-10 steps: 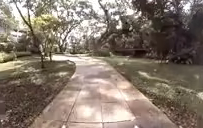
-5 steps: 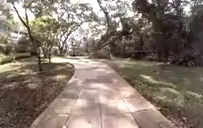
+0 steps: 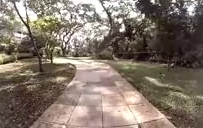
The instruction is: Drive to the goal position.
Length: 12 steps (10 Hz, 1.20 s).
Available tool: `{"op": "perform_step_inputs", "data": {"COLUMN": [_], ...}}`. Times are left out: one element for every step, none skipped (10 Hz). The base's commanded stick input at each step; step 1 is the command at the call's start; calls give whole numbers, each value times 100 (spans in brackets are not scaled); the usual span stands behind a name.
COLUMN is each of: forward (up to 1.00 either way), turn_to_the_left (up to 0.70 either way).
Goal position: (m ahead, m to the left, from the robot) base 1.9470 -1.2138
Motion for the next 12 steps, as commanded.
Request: {"op": "perform_step_inputs", "data": {"forward": [45,45,45,45,45,45,45,45,45,45,45,45], "turn_to_the_left": [0,0,0,0,0,0,0,0,0,0,0,0]}}
